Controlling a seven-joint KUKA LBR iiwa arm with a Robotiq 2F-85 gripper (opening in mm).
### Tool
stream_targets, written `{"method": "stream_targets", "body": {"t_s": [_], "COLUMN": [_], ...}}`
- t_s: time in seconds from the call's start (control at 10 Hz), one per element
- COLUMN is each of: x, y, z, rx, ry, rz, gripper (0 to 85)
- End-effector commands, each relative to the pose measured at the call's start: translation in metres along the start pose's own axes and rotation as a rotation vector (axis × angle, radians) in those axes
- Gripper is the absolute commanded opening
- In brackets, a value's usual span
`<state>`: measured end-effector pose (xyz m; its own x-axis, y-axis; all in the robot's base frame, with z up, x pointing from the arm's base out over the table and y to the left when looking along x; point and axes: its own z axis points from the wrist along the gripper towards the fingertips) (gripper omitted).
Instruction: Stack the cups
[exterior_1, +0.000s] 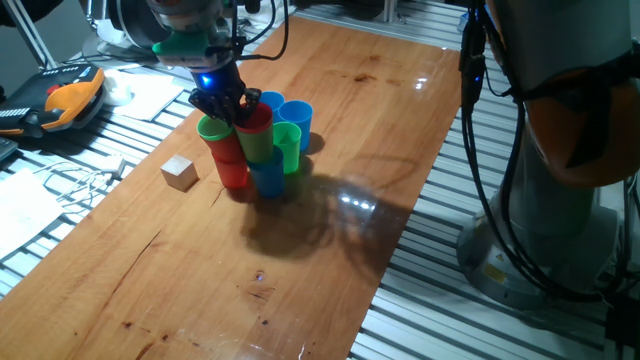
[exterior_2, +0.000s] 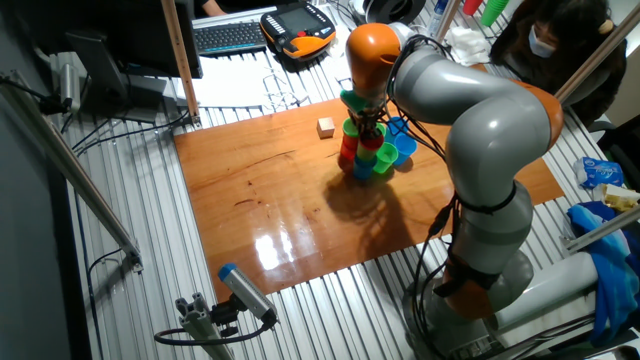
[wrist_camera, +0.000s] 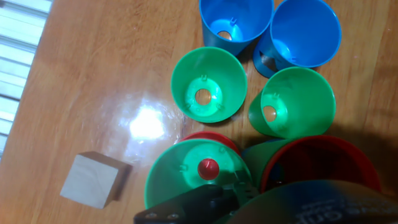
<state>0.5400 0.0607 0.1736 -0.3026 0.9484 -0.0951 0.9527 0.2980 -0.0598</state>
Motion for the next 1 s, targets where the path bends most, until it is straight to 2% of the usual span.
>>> {"method": "stream_targets", "body": {"t_s": [0.0, 0.9], "x": [0.0002, 0.0011], "y": [0.0002, 0.0016], "z": [0.0001, -0.0005], "rx": [-0.001, -0.011], "ry": [0.0, -0.011], "rz": [-0.003, -0.004], "gripper": [0.0, 0.0]}}
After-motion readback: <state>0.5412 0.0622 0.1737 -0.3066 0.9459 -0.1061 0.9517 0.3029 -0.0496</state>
